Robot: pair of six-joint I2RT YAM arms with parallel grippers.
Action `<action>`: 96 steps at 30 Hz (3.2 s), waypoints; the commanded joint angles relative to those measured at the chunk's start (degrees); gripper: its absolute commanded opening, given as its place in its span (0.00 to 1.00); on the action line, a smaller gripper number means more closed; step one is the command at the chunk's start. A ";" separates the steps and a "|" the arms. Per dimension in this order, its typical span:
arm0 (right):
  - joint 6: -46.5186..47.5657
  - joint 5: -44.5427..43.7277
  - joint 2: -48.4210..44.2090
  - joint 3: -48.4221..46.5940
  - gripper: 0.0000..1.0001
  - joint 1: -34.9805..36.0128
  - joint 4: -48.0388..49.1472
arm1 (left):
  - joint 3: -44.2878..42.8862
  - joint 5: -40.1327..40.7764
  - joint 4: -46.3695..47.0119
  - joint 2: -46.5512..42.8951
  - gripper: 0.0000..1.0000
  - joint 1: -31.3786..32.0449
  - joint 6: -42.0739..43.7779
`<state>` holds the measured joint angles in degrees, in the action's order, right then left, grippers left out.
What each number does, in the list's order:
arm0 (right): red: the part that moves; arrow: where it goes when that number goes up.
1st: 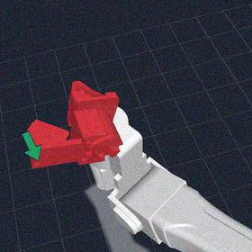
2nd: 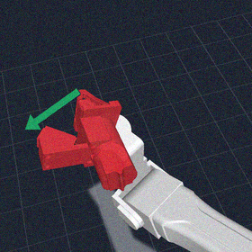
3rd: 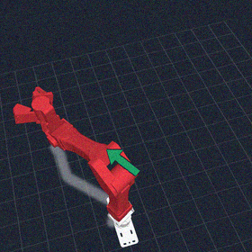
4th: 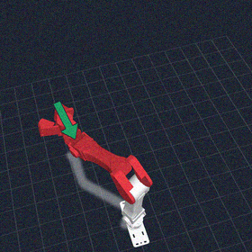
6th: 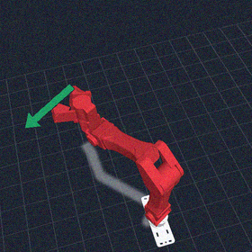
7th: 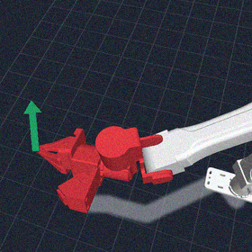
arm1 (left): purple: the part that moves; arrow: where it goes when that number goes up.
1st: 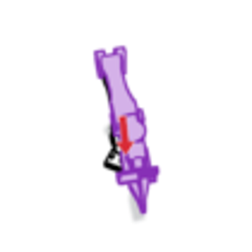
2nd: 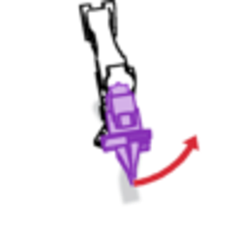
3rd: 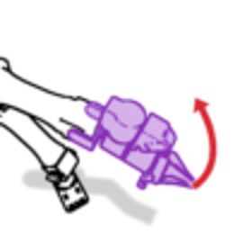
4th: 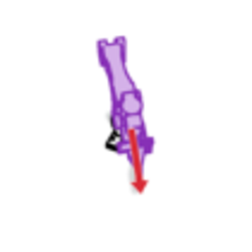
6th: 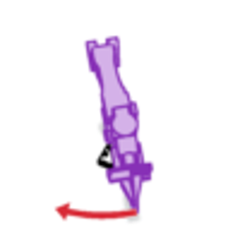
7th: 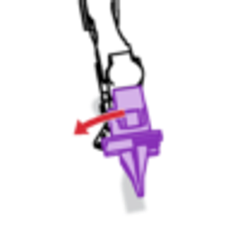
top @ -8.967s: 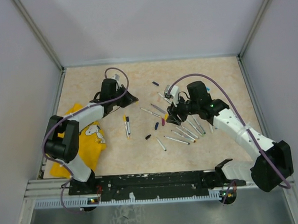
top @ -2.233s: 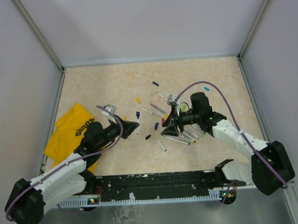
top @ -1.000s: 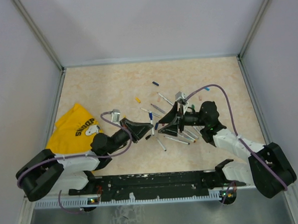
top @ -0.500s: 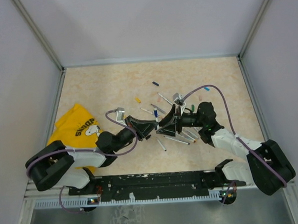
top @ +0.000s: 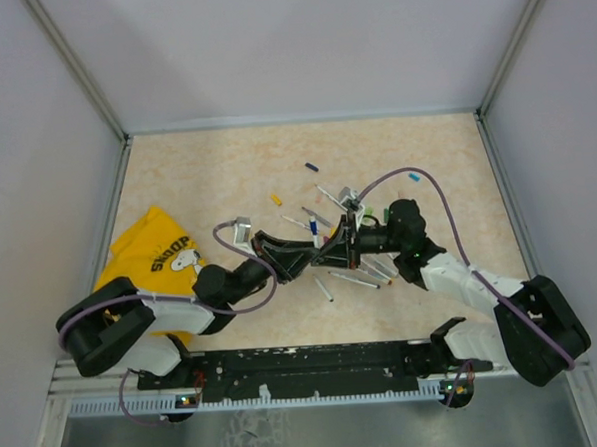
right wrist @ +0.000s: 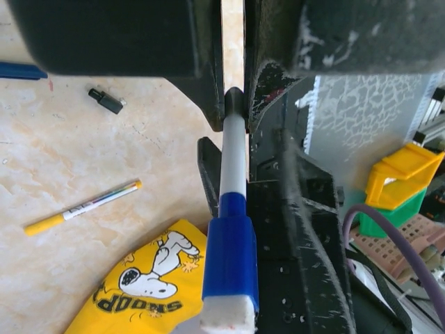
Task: Open the pen caps
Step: Pick up the pen from the center of the board, then open the pen cap from the pen.
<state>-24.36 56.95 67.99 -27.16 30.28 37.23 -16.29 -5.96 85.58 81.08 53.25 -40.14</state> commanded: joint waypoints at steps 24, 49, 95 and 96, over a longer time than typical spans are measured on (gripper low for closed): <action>31.73 11.29 5.22 -18.02 0.00 -2.85 -39.78 | 2.42 5.51 -39.72 -38.09 0.99 -1.91 17.67; 33.50 12.14 6.20 -18.54 0.00 -2.82 -42.15 | -3.89 -6.68 -42.14 -30.22 0.99 -7.69 12.40; 23.66 11.57 3.21 -16.01 0.40 -3.12 -31.58 | -8.72 -19.33 -17.67 -6.15 0.00 -9.58 -1.66; 22.79 11.46 3.07 -15.55 0.40 -3.12 -30.47 | -8.78 -19.42 -17.46 -5.95 0.00 -9.51 -1.67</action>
<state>3.57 68.34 74.28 -43.11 27.46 -1.96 -25.65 -24.32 63.37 74.54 43.40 -40.58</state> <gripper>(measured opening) 0.398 0.064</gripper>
